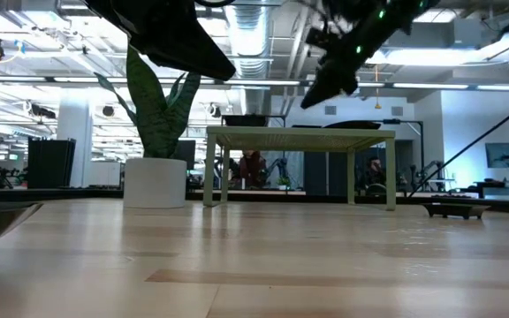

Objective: Pick & Place Mini shaped plates
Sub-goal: Stack the square plate on top of the square plate on the shelf

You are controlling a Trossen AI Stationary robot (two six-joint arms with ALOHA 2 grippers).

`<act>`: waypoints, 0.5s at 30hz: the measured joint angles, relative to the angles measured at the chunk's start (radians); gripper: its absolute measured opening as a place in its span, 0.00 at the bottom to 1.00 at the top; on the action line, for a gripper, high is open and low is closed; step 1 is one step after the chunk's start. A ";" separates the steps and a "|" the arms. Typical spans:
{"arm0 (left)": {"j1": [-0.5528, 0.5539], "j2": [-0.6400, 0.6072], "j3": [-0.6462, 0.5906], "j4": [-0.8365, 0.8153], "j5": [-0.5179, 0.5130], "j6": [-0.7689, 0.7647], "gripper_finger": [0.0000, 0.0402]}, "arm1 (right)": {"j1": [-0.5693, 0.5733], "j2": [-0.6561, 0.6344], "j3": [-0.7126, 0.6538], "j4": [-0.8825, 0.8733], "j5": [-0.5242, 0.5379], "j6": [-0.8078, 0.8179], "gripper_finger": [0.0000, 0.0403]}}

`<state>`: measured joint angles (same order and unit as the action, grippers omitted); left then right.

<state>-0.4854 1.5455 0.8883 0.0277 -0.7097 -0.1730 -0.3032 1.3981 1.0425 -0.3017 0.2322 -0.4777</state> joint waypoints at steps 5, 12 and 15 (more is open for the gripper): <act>0.000 0.000 0.000 0.001 0.000 0.000 0.29 | 0.174 -0.041 0.083 -0.204 0.037 0.087 0.44; -0.001 0.000 -0.001 0.008 0.000 -0.044 0.29 | 0.413 -0.107 0.192 -0.589 0.107 0.351 0.50; -0.001 0.000 -0.001 0.009 0.000 -0.052 0.29 | 0.496 -0.151 0.200 -0.725 0.104 0.529 0.48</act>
<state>-0.4862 1.5455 0.8875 0.0369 -0.7094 -0.2253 0.1933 1.2471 1.2426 -1.0268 0.3364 0.0511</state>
